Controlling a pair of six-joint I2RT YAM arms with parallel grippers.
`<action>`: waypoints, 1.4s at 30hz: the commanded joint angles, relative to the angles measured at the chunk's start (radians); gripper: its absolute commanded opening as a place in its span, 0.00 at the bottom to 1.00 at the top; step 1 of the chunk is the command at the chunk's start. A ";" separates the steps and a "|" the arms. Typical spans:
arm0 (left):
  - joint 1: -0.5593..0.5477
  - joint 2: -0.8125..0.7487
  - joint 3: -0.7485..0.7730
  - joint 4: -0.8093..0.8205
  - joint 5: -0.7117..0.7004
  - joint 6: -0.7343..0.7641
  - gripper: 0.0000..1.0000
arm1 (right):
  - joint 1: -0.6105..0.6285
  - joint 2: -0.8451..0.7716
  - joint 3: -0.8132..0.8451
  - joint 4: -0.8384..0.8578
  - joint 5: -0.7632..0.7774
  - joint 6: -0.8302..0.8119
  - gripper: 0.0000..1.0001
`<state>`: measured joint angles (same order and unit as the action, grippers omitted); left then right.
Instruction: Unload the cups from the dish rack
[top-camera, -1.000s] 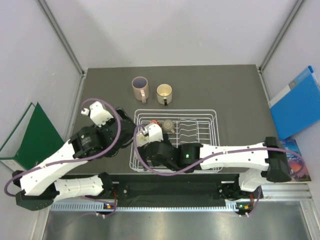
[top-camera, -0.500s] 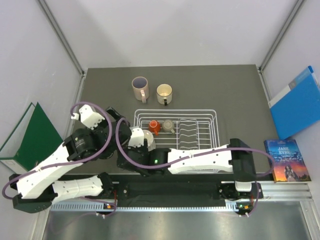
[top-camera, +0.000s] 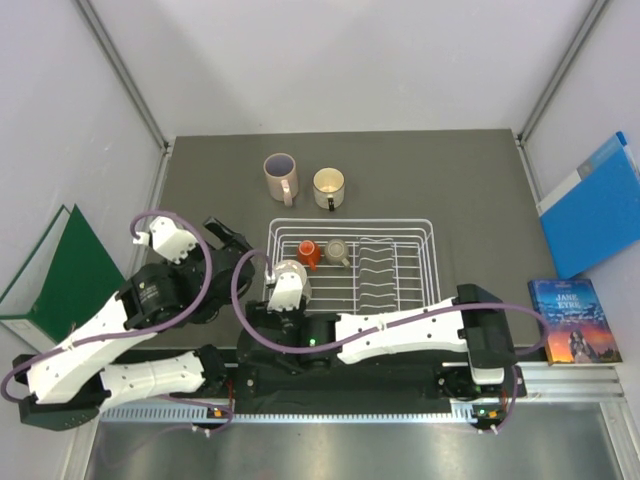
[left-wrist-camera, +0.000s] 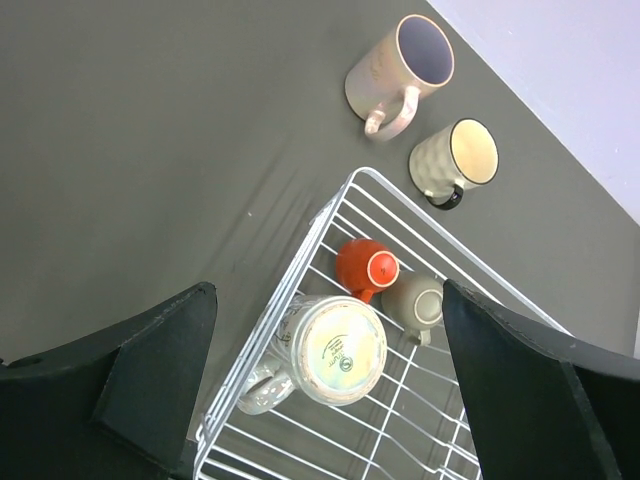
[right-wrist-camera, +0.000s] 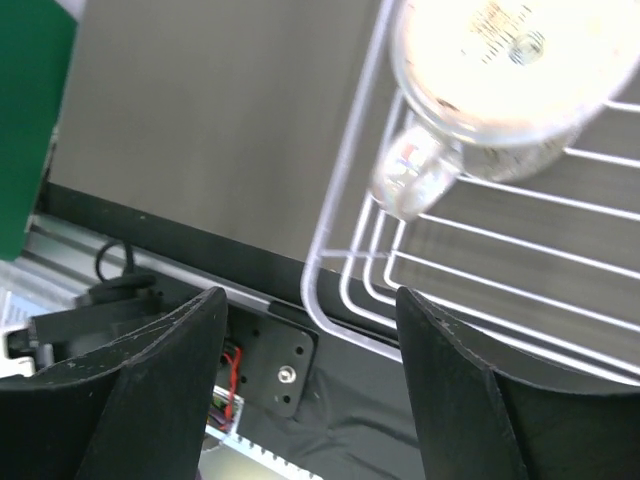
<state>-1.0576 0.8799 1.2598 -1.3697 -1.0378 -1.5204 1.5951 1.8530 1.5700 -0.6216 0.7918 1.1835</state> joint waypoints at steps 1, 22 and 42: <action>-0.004 0.004 -0.010 -0.137 -0.033 -0.012 0.99 | 0.008 -0.048 -0.030 -0.047 0.043 0.113 0.68; -0.004 -0.010 -0.033 -0.120 -0.005 -0.023 0.99 | -0.107 0.038 -0.064 0.175 0.024 0.146 0.63; -0.004 -0.033 -0.060 -0.017 -0.007 0.049 0.99 | -0.098 -0.014 -0.140 0.082 0.064 0.287 0.57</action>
<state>-1.0576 0.8505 1.2121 -1.3689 -1.0363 -1.5131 1.4940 1.9148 1.4708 -0.5167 0.8215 1.4132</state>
